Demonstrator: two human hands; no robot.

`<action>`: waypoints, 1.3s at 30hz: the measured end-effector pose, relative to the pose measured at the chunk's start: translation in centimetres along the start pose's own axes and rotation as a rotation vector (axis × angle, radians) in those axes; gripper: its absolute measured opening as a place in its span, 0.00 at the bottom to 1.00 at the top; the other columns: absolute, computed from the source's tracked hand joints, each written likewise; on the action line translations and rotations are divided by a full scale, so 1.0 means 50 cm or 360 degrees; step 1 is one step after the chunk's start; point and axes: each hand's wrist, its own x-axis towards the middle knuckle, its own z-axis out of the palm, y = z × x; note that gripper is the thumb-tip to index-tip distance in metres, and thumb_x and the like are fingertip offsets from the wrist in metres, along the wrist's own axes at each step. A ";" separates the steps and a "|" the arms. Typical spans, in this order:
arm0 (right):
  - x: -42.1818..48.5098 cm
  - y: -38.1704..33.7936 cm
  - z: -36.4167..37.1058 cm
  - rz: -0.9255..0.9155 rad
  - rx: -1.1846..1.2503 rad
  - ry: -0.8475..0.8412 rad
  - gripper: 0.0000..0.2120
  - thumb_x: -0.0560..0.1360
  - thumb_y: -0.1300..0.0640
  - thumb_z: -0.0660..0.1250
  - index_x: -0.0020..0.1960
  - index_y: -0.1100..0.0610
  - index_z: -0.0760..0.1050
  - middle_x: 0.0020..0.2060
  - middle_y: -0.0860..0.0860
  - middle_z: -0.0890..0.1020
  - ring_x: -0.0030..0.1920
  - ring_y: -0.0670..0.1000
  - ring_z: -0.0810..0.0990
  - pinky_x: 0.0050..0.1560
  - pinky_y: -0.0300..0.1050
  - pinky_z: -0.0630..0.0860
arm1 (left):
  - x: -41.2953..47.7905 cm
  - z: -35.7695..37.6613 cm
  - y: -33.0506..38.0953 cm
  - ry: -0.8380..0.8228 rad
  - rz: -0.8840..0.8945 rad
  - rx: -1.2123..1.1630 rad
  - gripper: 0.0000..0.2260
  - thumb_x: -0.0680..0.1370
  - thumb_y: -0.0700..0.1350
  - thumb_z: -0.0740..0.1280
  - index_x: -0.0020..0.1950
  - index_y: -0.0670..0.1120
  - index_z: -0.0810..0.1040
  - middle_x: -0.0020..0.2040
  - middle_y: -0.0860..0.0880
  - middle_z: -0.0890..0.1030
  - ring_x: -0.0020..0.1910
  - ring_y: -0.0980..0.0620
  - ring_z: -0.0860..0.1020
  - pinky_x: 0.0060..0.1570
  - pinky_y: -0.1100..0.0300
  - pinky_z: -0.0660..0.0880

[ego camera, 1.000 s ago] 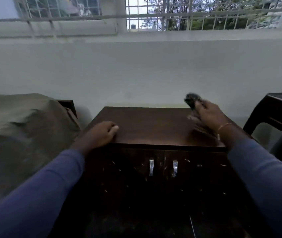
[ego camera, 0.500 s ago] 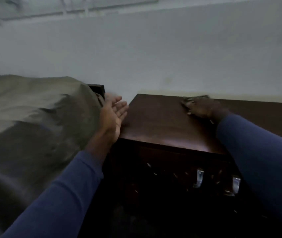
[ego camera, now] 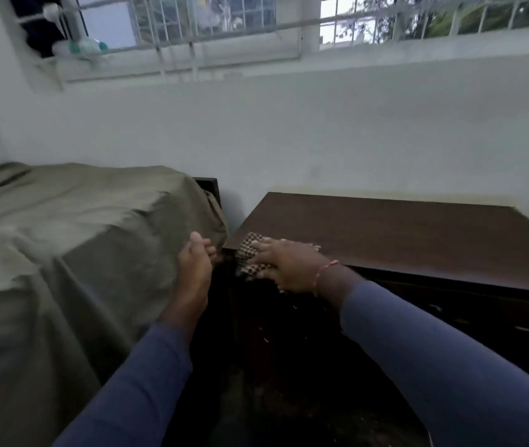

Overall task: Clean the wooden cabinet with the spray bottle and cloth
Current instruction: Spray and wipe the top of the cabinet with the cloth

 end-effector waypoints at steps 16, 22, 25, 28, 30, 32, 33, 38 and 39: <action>-0.522 0.164 -0.074 0.1184 -0.0429 0.0208 0.11 0.76 0.50 0.66 0.57 0.52 0.77 0.58 0.54 0.81 0.58 0.58 0.78 0.55 0.48 0.76 | -0.389 0.055 0.030 -0.0975 0.0152 0.0637 0.13 0.84 0.48 0.58 0.51 0.43 0.79 0.47 0.44 0.82 0.47 0.49 0.81 0.46 0.57 0.76; -0.578 0.194 -0.059 0.1265 -0.0541 0.0427 0.10 0.75 0.55 0.67 0.56 0.54 0.77 0.56 0.54 0.81 0.57 0.58 0.79 0.51 0.49 0.77 | -0.426 0.092 -0.002 -0.1209 0.0259 0.0879 0.11 0.81 0.46 0.62 0.50 0.41 0.81 0.48 0.42 0.85 0.47 0.48 0.83 0.49 0.52 0.80; -0.598 0.211 -0.055 0.1183 -0.0584 0.0526 0.12 0.76 0.57 0.67 0.58 0.54 0.77 0.57 0.52 0.80 0.58 0.58 0.77 0.51 0.51 0.78 | -0.426 0.118 -0.019 -0.1261 0.0220 0.0851 0.11 0.82 0.45 0.62 0.51 0.39 0.81 0.48 0.40 0.84 0.43 0.50 0.81 0.43 0.56 0.78; -0.631 0.235 -0.043 0.1069 -0.0667 0.0622 0.14 0.74 0.61 0.68 0.59 0.57 0.77 0.58 0.55 0.80 0.58 0.60 0.78 0.51 0.54 0.78 | -0.426 0.136 -0.038 -0.1336 0.0172 0.0851 0.11 0.82 0.45 0.61 0.53 0.40 0.80 0.49 0.42 0.83 0.44 0.52 0.81 0.41 0.61 0.77; -0.668 0.261 -0.029 0.1085 -0.0813 0.0723 0.15 0.70 0.64 0.71 0.57 0.58 0.79 0.56 0.57 0.81 0.55 0.62 0.80 0.55 0.59 0.75 | -0.424 0.143 -0.053 -0.1389 0.0120 0.0858 0.10 0.82 0.46 0.61 0.54 0.43 0.80 0.49 0.45 0.83 0.47 0.51 0.82 0.44 0.59 0.78; -0.715 0.293 -0.015 0.1301 -0.0860 0.0801 0.17 0.69 0.64 0.71 0.58 0.57 0.79 0.57 0.57 0.81 0.56 0.61 0.79 0.61 0.64 0.69 | -0.423 0.148 -0.075 -0.1427 0.0057 0.0876 0.10 0.83 0.46 0.61 0.54 0.43 0.79 0.49 0.45 0.83 0.49 0.49 0.82 0.48 0.56 0.79; -0.736 0.298 -0.013 0.1444 -0.0768 0.0867 0.17 0.70 0.64 0.69 0.59 0.58 0.78 0.58 0.58 0.80 0.56 0.62 0.79 0.62 0.62 0.69 | -0.423 0.149 -0.081 -0.1428 0.0030 0.0877 0.10 0.83 0.46 0.61 0.54 0.43 0.79 0.49 0.45 0.83 0.50 0.48 0.82 0.49 0.54 0.79; -0.759 0.271 0.031 0.2060 0.0602 0.1566 0.11 0.80 0.57 0.61 0.60 0.56 0.77 0.45 0.58 0.82 0.40 0.58 0.82 0.38 0.42 0.77 | -0.468 0.208 -0.116 -0.1563 -0.0094 0.0886 0.09 0.83 0.45 0.60 0.53 0.45 0.78 0.52 0.42 0.83 0.49 0.48 0.81 0.52 0.53 0.78; -0.749 0.248 0.055 0.2059 0.0994 0.1749 0.10 0.80 0.57 0.61 0.58 0.56 0.77 0.42 0.57 0.81 0.36 0.54 0.81 0.33 0.39 0.76 | -0.486 0.222 -0.119 -0.1611 -0.0102 0.0879 0.09 0.83 0.45 0.59 0.52 0.46 0.78 0.53 0.41 0.82 0.50 0.48 0.81 0.53 0.52 0.78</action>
